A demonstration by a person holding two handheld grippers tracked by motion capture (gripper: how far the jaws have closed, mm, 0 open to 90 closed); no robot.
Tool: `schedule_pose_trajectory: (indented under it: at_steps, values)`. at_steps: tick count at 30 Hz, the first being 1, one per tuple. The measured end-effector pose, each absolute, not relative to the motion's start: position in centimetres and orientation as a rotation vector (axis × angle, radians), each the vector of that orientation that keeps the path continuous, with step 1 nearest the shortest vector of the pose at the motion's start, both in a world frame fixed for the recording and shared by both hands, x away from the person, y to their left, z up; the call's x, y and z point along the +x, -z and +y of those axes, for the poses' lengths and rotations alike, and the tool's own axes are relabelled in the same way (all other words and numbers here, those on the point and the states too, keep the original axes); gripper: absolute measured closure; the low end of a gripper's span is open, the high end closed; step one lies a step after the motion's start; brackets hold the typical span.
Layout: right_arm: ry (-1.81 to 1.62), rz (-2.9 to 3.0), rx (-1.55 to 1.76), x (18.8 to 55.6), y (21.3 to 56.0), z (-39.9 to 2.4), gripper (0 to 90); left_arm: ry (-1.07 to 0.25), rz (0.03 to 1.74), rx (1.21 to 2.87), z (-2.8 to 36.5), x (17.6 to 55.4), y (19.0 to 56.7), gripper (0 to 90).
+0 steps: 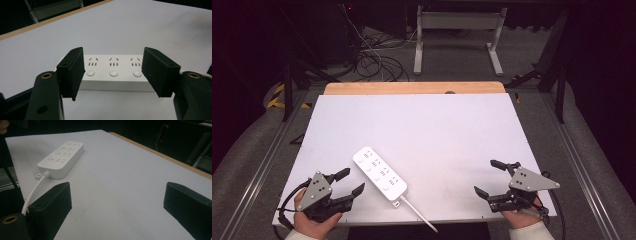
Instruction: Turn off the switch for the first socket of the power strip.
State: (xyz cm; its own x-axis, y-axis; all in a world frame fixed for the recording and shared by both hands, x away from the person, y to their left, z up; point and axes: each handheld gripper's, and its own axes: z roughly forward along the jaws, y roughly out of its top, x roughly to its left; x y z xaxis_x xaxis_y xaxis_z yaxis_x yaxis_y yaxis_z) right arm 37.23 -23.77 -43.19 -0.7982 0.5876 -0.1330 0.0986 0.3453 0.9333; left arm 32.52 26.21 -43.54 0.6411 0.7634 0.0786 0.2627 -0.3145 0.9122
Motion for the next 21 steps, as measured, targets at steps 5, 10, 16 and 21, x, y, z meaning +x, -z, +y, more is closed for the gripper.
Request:
schedule_pose_trajectory:
  at_steps: [5,10,16,21]
  values:
    - [-1.454,2.173,0.603,37.3,43.2,-23.7,8.1,-0.673,0.81,1.89,26.1,32.4,43.4,36.7]
    - [-1.45,2.183,0.607,37.4,43.3,-23.7,8.1,-0.674,0.8,1.896,25.9,32.3,43.3,38.9]
    - [-1.455,2.19,0.61,37.4,43.4,-23.6,8.1,-0.623,0.801,1.914,25.9,32.5,43.2,36.6]
    - [-1.451,2.193,0.612,37.5,43.4,-23.6,8.0,-0.522,0.82,1.956,26.1,33.3,42.9,35.3]
